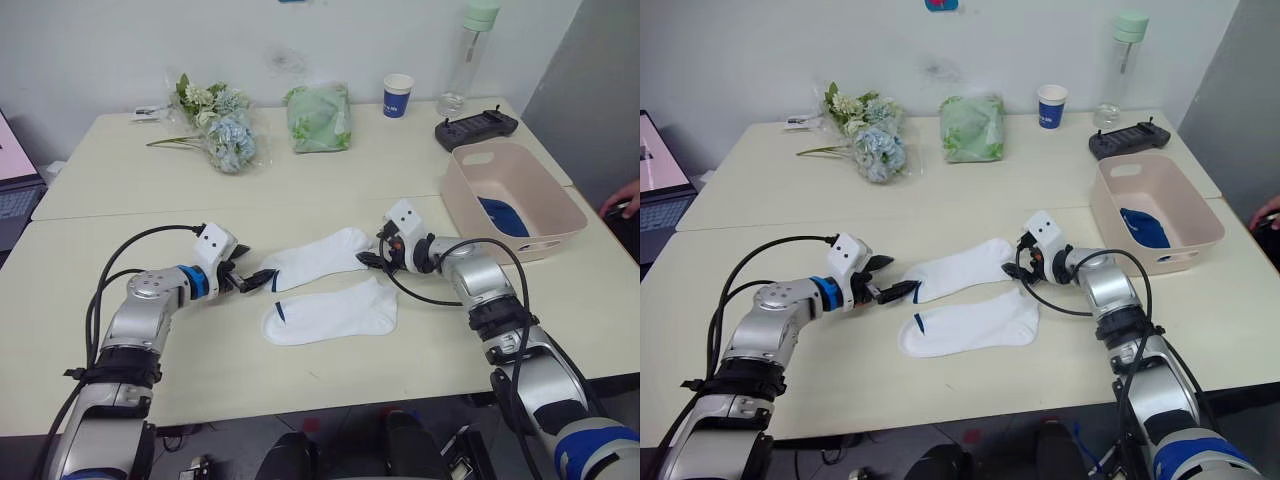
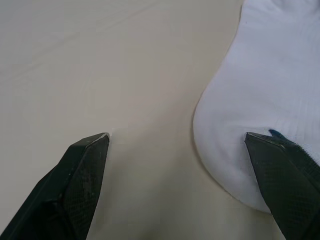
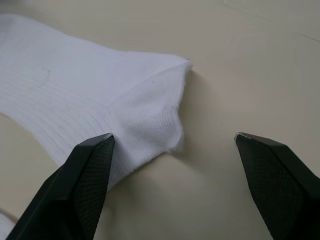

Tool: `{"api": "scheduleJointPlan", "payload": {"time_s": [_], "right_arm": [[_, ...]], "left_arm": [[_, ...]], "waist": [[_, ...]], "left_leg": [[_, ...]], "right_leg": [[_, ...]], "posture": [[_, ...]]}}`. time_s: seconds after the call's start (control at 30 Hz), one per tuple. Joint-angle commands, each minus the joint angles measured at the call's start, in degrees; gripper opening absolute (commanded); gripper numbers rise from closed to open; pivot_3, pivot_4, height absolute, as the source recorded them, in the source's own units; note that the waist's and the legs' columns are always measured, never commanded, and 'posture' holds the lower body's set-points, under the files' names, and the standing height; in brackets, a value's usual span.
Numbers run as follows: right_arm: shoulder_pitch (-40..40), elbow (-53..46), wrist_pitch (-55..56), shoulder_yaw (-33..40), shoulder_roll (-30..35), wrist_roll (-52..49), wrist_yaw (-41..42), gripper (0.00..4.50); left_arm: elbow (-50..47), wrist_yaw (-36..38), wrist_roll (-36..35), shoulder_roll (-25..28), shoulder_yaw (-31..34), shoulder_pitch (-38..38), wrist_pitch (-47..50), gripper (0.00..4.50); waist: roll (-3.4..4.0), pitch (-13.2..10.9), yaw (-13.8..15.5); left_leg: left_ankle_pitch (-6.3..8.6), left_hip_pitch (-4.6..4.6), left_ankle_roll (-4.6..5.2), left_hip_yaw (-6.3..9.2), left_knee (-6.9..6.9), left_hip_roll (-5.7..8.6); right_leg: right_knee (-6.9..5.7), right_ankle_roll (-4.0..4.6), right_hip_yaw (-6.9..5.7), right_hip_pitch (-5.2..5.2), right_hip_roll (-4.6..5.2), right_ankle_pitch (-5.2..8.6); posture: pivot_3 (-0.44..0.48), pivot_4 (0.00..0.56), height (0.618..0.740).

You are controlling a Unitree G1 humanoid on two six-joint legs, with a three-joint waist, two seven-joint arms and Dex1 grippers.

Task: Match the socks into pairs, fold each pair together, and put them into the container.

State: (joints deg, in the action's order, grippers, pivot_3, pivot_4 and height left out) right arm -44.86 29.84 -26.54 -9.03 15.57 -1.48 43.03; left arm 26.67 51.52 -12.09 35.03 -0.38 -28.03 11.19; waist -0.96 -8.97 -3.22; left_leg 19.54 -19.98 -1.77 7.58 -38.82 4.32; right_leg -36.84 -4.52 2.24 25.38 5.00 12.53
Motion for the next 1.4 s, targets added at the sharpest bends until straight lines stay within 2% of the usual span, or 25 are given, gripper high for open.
{"api": "scheduleJointPlan", "payload": {"time_s": [0.03, 0.1, 0.27, 0.4, 0.5, 0.7, 0.93, 0.97, 1.1, 1.3, 1.33, 1.4], "right_arm": [[1.15, 0.61, 0.57, 0.68, -0.42, -1.16, 0.25, 3.75], [1.88, -0.41, -0.74, 2.23, -1.24, -3.16, 0.5, 3.26], [2.27, 1.22, 2.61, 1.23, 0.4, -2.63, 3.22, 1.52], [1.09, 0.92, 2.23, 2.09, 0.45, -3.19, 3.2, 0.1], [0.17, 0.34, 1.6, 2.39, 0.69, -3.35, 3.49, 0.0], [-1.49, -0.41, -0.33, 3.45, 0.33, -4.35, 1.79, 0.0], [-3.44, -7.29, -5.63, 6.29, 0.11, -8.47, 0.68, 0.0], [-4.6, -7.4, -6.54, 6.69, 0.19, -9.06, 0.88, 0.0], [-10.63, -3.16, -8.52, 7.54, -0.52, -10.38, 0.87, 0.0], [-17.08, 6.58, -4.89, 7.5, -2.11, -9.76, 2.02, 0.0], [-17.74, 7.97, -4.06, 7.42, -2.3, -9.6, 2.32, 0.0], [-19.29, 11.72, -2.69, 5.67, -4.39, -8.68, 3.86, 0.0]], "left_arm": [[5.24, 2.27, 2.88, -0.09, -1.95, -1.4, -3.75, 4.11], [5.31, 3.55, 2.07, -0.85, -1.85, -1.04, -3.57, 3.67], [1.57, 3.65, 2.18, -2.77, -2.72, 0.35, -2.63, 2.12], [-2.34, 0.96, 1.44, -3.2, -0.87, 2.77, -1.71, 0.88], [-5.26, 0.72, 0.98, -2.76, -0.24, 3.69, -0.34, 0.03], [-8.84, -0.95, -1.01, -3.37, 1.48, 2.83, 4.05, 0.03], [-22.05, -3.2, -6.9, -3.57, 4.18, 5.86, 14.42, 0.03], [-26.29, -4.12, -8.47, -3.82, 4.32, 6.81, 17.45, 0.03], [-45.8, -11.03, -21.63, -7.0, 8.23, 11.66, 34.27, 0.03], [-60.63, -26.8, -38.28, -15.88, 14.66, 16.83, 48.76, 0.03], [-61.64, -28.47, -40.27, -16.79, 15.03, 17.21, 50.05, 0.03], [-64.81, -31.67, -39.5, -18.07, 12.1, 22.17, 51.16, 0.03]], "waist": [[-0.01, 0.05, -0.01], [-0.01, 0.08, -0.02], [0.03, 0.11, 0.05], [0.05, 0.13, 0.08], [0.06, 0.13, 0.1], [0.06, 0.13, 0.05], [0.07, 0.11, -0.05], [0.07, 0.11, -0.04], [0.08, 0.09, -0.17], [0.07, 0.1, -0.1], [0.06, 0.1, -0.09], [0.07, 0.1, -0.21]], "left_leg": [[0.0, 0.03, 0.0, 0.01, -0.02, 0.01], [0.0, 0.08, 0.01, 0.01, -0.02, 0.01], [0.0, 0.08, 0.01, 0.02, -0.03, -0.01], [0.0, 0.08, 0.01, 0.02, -0.03, -0.03], [0.0, 0.07, 0.01, 0.04, -0.04, -0.03], [0.0, 0.06, 0.01, 0.03, -0.04, -0.03], [0.0, -0.16, 0.01, 0.04, -0.04, -0.1], [0.0, -0.16, 0.01, 0.04, -0.04, -0.1], [0.0, -0.35, 0.01, 0.04, -0.06, -0.11], [-0.01, -0.45, 0.01, -0.01, -0.11, -0.13], [0.0, -0.45, 0.01, -0.01, -0.11, -0.12], [-0.01, -0.46, 0.01, -0.02, -0.12, -0.12]], "right_leg": [[-0.02, 0.0, -0.01, -0.04, 0.0, 0.0], [-0.03, 0.0, -0.02, -0.09, 0.0, 0.0], [-0.04, 0.0, 0.0, -0.09, 0.02, 0.0], [-0.05, -0.01, 0.01, -0.09, 0.03, 0.0], [-0.06, -0.01, 0.01, -0.09, 0.03, 0.0], [-0.06, -0.01, 0.01, -0.06, 0.03, 0.0], [-0.06, -0.01, 0.03, 0.14, 0.03, 0.0], [-0.06, -0.01, 0.02, 0.14, 0.04, 0.0], [-0.06, -0.01, 0.06, 0.28, 0.05, 0.0], [-0.11, -0.01, 0.08, 0.38, 0.04, 0.0], [-0.12, -0.01, 0.09, 0.38, 0.05, 0.0], [-0.11, -0.01, 0.09, 0.38, 0.05, -0.01]], "posture": [[0.0, 0.15, 0.74], [0.0, 0.15, 0.74], [0.0, 0.15, 0.74], [0.0, 0.15, 0.74], [0.0, 0.15, 0.74], [0.0, 0.15, 0.74], [0.0, 0.15, 0.74], [0.0, 0.15, 0.74], [0.0, 0.15, 0.74], [0.0, 0.15, 0.74], [0.0, 0.15, 0.74], [0.0, 0.15, 0.74]]}}
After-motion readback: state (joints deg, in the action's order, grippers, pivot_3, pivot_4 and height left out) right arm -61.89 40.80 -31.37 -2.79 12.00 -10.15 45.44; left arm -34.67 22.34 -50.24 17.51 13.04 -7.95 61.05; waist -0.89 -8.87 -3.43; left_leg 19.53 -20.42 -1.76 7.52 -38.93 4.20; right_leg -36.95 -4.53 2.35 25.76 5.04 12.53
